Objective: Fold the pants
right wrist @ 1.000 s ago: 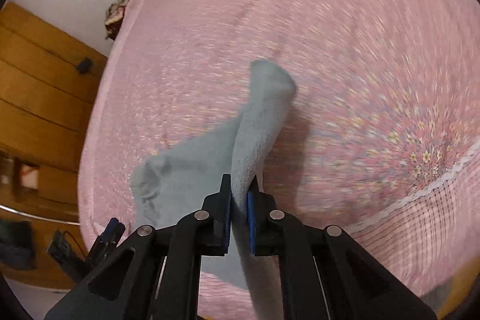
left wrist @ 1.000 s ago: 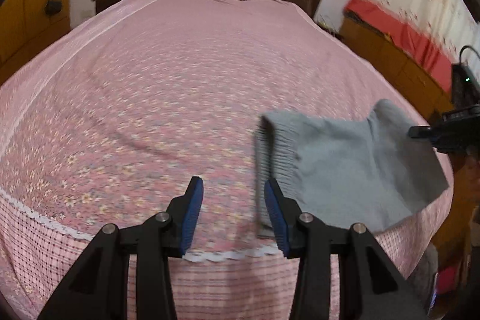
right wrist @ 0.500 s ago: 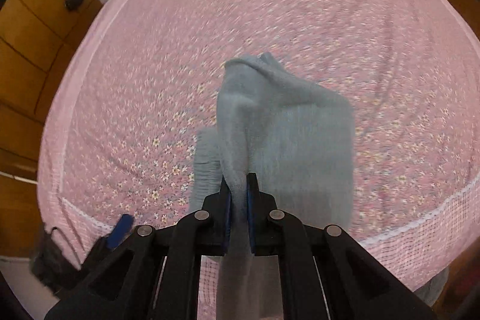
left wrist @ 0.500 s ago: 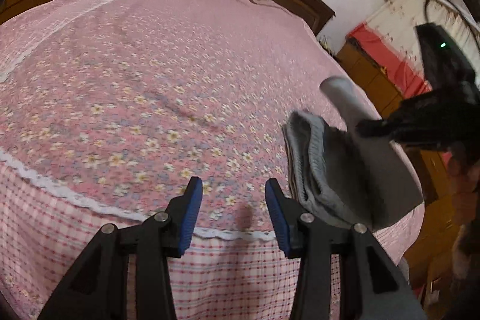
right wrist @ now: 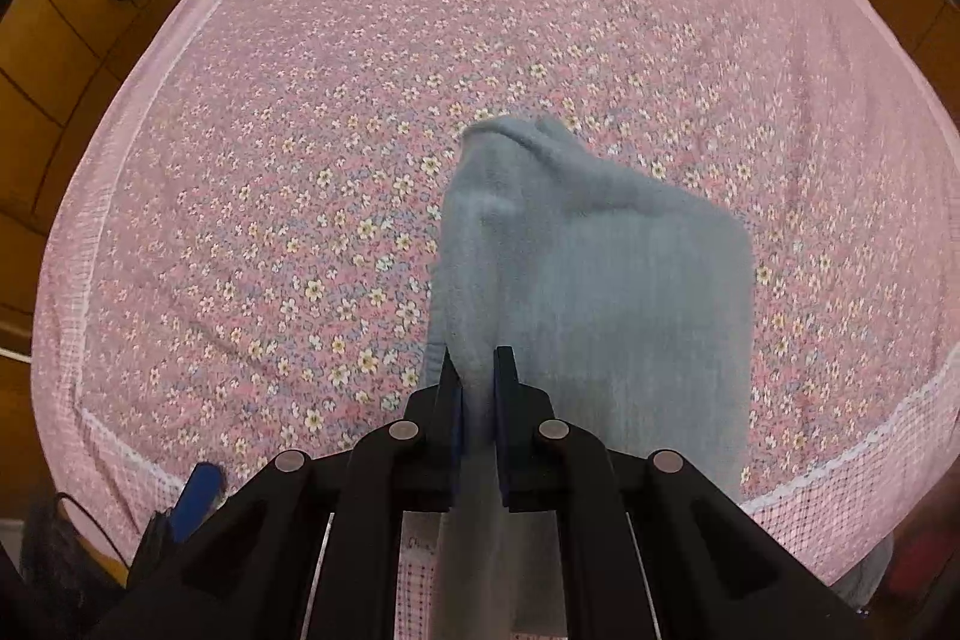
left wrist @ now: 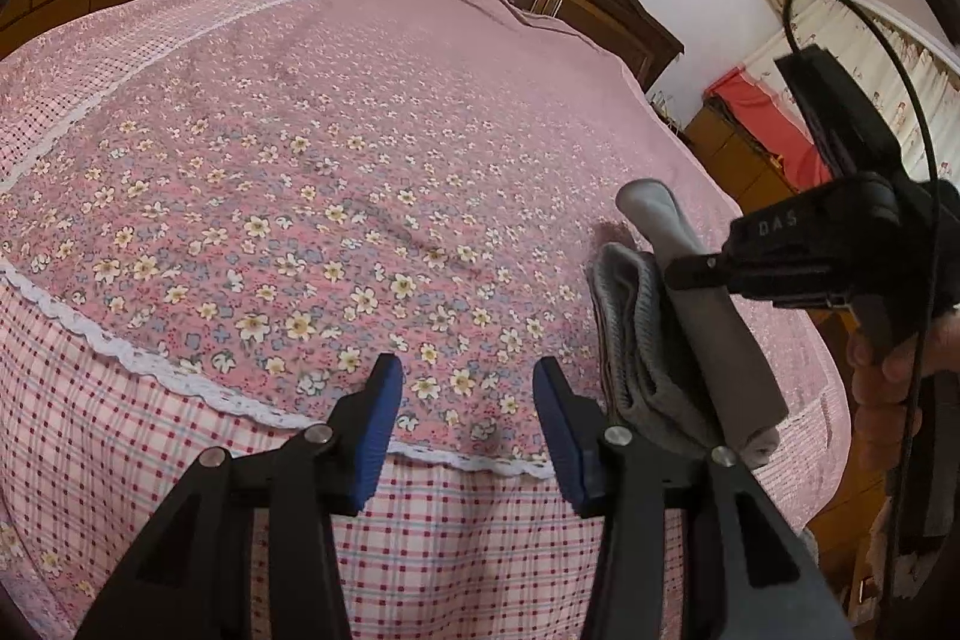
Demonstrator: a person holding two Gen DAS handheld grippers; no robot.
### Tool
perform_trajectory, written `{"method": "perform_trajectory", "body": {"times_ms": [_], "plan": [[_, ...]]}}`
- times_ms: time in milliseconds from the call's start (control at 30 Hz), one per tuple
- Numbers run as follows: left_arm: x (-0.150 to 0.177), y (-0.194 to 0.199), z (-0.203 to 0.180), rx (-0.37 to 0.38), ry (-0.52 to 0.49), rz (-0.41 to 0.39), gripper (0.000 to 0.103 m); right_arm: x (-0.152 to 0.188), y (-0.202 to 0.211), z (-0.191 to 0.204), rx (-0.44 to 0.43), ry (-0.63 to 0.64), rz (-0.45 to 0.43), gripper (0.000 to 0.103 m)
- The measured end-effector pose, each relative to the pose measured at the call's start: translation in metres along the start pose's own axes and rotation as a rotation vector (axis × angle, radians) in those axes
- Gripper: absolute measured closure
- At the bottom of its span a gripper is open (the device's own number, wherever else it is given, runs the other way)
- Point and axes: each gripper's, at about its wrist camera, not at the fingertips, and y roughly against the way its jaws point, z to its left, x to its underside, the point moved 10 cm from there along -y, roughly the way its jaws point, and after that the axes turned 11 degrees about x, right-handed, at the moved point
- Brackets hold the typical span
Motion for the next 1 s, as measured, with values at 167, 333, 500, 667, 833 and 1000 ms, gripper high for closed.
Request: {"method": "perform_trajectory", "body": {"times_ms": [167,333,500,667,833,1000], "plan": [[0.000,-0.012,-0.007,-0.006,-0.005,0.012,0.056,0.002,-0.017,0.014,0.028,0.049,0.007,0.081],[0.002,-0.018,-0.007,-0.027,-0.023,0.018,0.056,0.007,0.015,0.033,-0.293,0.060,-0.039,0.066],[-0.015,-0.003,-0.051,0.011,-0.090,-0.034,0.056,0.023,0.077,-0.051,-0.630,-0.059,-0.175,0.057],[-0.039,-0.033,-0.153,0.110,-0.264,-0.014,0.056,0.038,0.035,-0.130,-0.728,-0.234,-0.161,0.070],[-0.019,-0.137,-0.145,-0.032,-0.326,0.196,0.081,0.061,-0.027,-0.110,-0.821,-0.304,-0.103,0.095],[-0.015,-0.158,-0.122,-0.084,-0.360,0.202,0.087,0.086,-0.041,-0.120,-0.868,-0.573,-0.213,0.094]]}}
